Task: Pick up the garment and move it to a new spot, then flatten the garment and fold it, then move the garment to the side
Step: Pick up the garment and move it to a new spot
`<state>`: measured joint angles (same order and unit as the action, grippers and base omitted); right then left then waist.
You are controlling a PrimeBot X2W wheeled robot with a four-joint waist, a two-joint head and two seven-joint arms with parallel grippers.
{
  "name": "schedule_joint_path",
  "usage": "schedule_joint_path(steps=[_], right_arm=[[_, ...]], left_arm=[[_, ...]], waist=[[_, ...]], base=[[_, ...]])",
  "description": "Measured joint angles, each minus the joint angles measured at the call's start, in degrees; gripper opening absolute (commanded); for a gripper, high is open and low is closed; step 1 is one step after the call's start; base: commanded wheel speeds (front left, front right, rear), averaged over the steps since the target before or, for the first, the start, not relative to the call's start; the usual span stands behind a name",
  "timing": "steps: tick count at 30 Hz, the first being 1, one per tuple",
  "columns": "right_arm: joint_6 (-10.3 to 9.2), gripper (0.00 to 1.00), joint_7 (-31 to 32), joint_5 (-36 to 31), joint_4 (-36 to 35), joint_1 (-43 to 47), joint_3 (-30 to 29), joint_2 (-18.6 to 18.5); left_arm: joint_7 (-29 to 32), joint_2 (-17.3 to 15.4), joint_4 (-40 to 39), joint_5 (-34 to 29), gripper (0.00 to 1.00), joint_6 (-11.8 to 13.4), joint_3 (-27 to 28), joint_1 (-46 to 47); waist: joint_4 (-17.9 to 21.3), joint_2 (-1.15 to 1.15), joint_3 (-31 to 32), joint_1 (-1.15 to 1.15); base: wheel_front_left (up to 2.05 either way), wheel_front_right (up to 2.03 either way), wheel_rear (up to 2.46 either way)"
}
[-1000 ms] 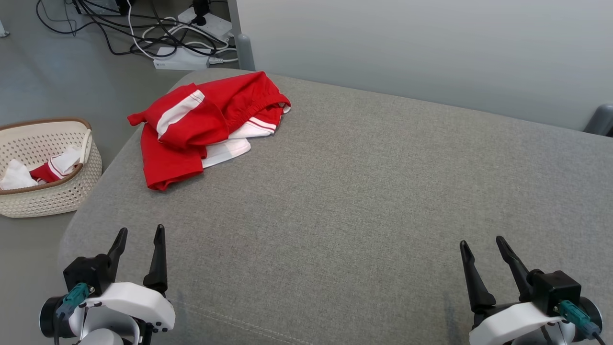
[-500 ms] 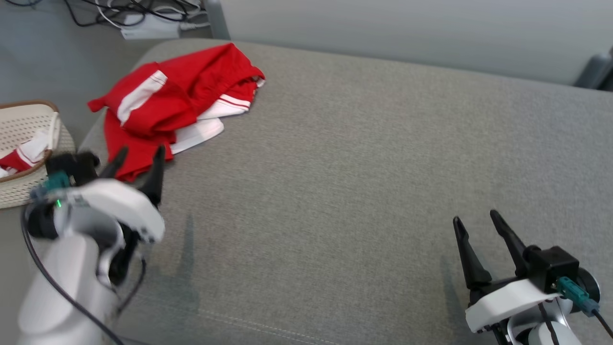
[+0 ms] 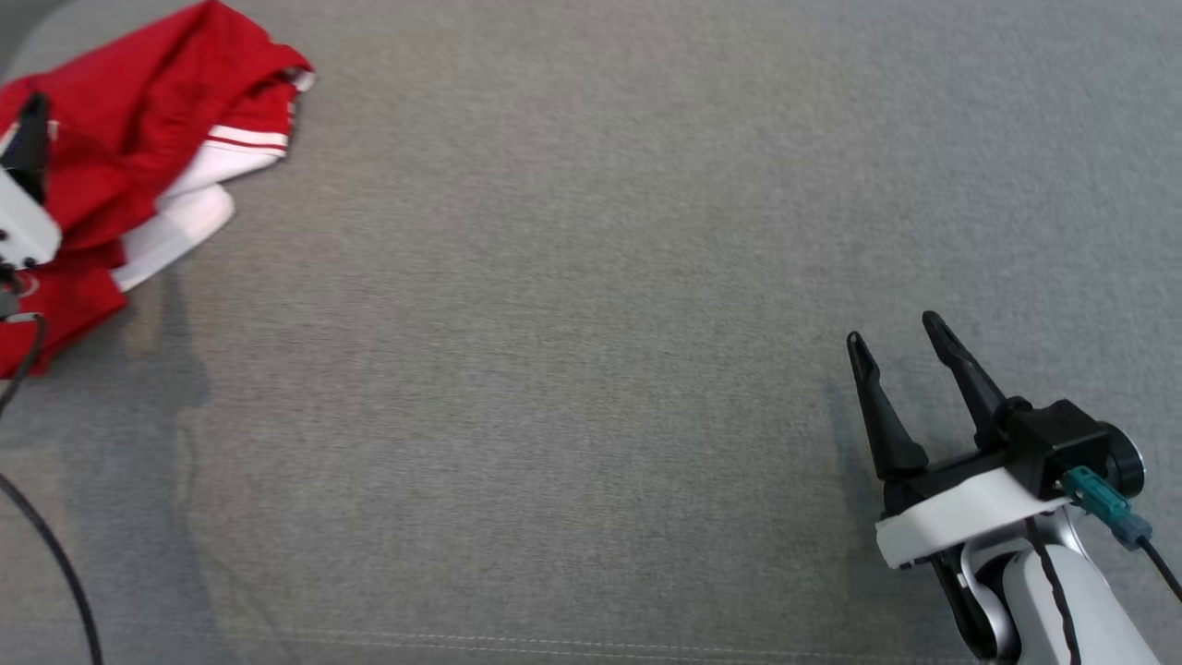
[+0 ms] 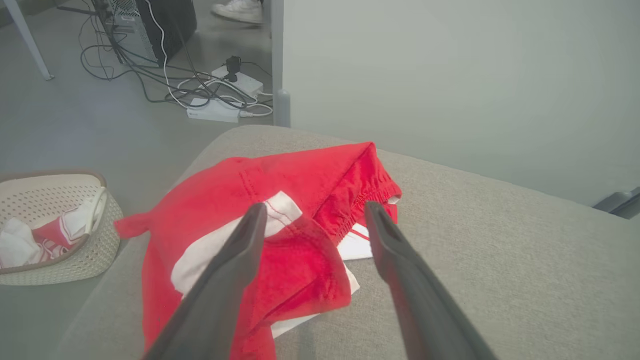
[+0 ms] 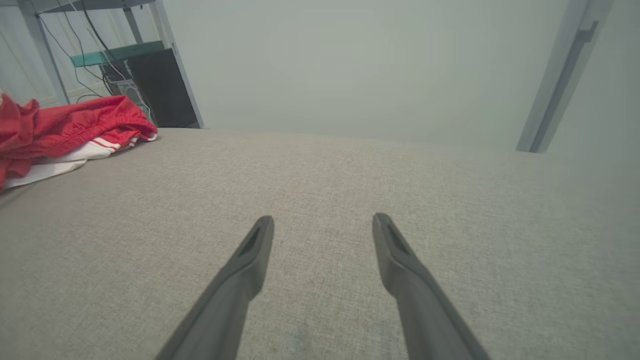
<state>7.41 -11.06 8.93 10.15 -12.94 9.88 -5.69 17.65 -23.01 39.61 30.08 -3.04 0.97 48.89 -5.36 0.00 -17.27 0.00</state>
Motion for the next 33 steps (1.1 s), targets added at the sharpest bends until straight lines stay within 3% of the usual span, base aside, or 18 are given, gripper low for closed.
schedule_joint_path(steps=[9, 18, 20, 25, 33], right_arm=[[0.01, 1.0, -0.1, 0.2, 0.3, -3.2, 0.9, -0.3], [0.01, 1.0, -0.2, 0.8, 0.4, -4.5, 1.8, -0.4], [0.01, 1.0, -0.2, 1.2, 0.4, -4.7, 2.0, -0.4], [0.01, 1.0, -0.2, 1.6, 0.3, -5.5, 2.4, -0.6], [0.01, 1.0, -0.6, 2.6, 1.1, -5.5, 1.9, -0.6]], left_arm=[[0.5, -4.6, 9.0, 0.4, 1.0, 0.7, 1.8, 2.4], [0.7, -5.3, 11.8, -0.4, 1.0, 3.7, 1.4, 2.4], [2.0, -5.3, 12.6, -0.4, 0.0, 3.7, 1.2, 2.4], [2.1, -5.6, 13.0, -0.4, 0.0, 5.0, 1.0, 2.4], [1.9, -6.3, 12.0, -1.9, 0.0, 5.1, -0.8, 2.4]], waist=[[4.8, 0.0, -6.5, 0.0], [5.8, 0.0, -9.3, -0.01], [5.8, 0.0, -9.6, 0.0], [6.0, 0.0, -9.8, 0.0], [5.3, 0.0, -8.7, 0.0]], base=[[0.0, 0.0, 0.0], [0.0, 0.0, 0.0], [0.0, 0.0, 0.0], [0.0, 0.0, 0.0], [0.0, 0.0, 0.0]])
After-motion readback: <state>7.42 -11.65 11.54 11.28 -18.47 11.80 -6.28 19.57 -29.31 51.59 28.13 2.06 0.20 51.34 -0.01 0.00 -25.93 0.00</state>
